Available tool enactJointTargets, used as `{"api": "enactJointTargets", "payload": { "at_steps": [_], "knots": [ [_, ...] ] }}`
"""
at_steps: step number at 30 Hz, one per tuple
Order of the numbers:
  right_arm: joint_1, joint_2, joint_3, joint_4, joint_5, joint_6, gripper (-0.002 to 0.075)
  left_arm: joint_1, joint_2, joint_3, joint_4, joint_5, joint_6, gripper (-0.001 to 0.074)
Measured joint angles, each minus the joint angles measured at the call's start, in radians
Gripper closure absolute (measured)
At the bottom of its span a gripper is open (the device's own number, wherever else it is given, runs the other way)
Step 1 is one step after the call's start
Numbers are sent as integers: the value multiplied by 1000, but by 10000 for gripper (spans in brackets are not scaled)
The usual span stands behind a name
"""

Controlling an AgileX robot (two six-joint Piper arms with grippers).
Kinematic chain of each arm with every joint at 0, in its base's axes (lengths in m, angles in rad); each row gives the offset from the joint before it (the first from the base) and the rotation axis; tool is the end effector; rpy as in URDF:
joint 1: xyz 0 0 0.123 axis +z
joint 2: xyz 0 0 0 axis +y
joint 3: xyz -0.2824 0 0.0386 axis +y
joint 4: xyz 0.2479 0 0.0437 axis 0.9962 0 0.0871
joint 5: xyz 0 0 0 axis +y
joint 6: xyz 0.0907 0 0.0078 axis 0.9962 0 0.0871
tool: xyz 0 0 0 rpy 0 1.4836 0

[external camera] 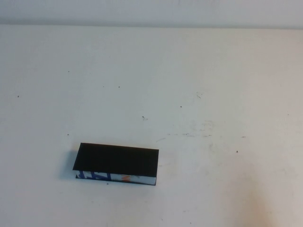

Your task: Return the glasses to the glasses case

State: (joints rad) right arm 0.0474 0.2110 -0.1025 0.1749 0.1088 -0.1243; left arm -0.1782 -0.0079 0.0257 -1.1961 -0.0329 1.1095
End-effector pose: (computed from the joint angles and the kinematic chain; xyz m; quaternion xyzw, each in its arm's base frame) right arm 0.0732 0.0052 0.2247 -0.0054 0.7510 0.0391 0.6591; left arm 0.0562 -0.0074 0.2060 0.0198 0.6775 -0.0867 0.7302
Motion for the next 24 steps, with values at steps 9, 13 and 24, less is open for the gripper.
{"api": "enactJointTargets", "payload": {
  "at_steps": [9,13,24],
  "knots": [
    [-66,-216,129,65,39,0,737,0,0,0,0,0,0,738],
    [-66,-218,129,61,129,0,737,0,0,0,0,0,0,738],
    [-66,-218,131,65,250,0,737,0,0,2,0,0,0,738]
  ]
}}
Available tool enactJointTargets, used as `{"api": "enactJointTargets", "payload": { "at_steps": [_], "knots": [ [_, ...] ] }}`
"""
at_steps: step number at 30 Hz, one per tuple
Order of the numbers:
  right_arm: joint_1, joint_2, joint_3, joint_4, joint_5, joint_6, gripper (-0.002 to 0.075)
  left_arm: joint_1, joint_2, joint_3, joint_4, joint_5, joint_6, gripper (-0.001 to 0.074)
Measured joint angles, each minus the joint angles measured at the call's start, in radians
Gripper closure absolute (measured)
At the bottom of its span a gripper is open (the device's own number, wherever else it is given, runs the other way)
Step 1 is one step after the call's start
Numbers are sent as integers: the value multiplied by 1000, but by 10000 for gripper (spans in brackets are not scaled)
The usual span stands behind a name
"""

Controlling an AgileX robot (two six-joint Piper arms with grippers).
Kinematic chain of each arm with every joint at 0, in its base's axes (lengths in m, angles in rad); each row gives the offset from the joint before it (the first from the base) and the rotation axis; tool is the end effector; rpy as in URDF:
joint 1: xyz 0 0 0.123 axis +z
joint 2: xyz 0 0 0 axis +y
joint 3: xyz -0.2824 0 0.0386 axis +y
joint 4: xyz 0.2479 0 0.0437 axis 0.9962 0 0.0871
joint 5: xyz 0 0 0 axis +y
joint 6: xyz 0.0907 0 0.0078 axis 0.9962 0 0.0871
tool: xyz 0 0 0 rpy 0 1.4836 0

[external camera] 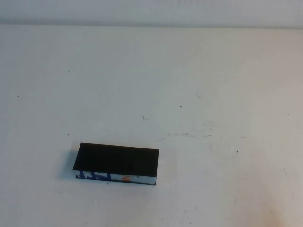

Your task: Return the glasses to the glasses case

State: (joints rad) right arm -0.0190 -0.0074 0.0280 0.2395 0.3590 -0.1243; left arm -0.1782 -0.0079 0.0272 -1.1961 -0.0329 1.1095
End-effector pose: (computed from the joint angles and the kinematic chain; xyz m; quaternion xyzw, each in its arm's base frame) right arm 0.0533 0.0066 0.1726 0.0227 0.7991 0.0578 0.5979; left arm 0.0563 -0.0074 0.2055 0.0199 0.6780 -0.0866 0.7297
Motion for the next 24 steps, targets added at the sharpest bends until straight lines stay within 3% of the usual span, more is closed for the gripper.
{"api": "enactJointTargets", "payload": {
  "at_steps": [24],
  "knots": [
    [0,0,0,4,0,0,737,0,0,0,58,-1,-18,738]
  ]
}}
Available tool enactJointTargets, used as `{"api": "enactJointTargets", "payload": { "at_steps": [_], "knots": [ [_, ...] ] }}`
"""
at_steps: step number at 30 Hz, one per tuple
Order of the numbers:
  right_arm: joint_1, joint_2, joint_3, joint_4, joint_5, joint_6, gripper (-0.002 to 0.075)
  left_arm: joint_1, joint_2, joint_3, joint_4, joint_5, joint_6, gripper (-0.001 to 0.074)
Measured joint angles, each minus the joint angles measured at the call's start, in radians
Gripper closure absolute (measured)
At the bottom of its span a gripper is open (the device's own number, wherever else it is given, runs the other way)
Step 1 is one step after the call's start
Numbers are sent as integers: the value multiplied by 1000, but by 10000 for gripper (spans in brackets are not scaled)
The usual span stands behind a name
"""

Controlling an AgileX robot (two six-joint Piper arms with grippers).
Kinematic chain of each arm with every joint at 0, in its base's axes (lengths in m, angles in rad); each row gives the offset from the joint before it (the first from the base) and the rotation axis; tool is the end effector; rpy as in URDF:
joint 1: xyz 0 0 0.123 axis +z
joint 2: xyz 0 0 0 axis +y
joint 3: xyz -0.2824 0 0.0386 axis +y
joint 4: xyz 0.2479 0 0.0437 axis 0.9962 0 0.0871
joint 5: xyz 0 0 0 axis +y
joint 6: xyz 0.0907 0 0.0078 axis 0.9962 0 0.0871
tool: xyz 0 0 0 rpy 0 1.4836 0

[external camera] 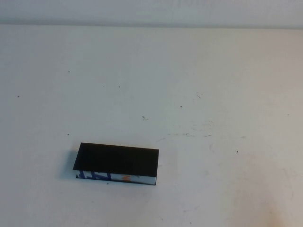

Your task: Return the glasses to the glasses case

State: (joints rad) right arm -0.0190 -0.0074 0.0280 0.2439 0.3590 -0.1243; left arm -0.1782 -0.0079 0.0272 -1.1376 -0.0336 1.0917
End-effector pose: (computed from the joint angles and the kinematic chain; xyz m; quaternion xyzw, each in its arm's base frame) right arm 0.0533 0.0067 0.1727 0.0239 0.7990 0.0596 0.5979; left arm 0.0563 -0.0074 0.2057 0.0337 0.6767 -0.0719 0.7320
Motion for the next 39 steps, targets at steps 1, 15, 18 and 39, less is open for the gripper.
{"api": "enactJointTargets", "payload": {
  "at_steps": [1,15,18,39],
  "knots": [
    [0,0,0,0,0,0,737,0,0,0,61,0,-49,738],
    [0,-2,0,2,1,0,737,81,-2,0,1010,248,-923,738],
    [0,-2,0,2,1,0,737,81,-3,0,1016,348,-940,738],
    [0,-2,0,3,1,0,737,81,-3,0,1025,419,-965,738]
  ]
}}
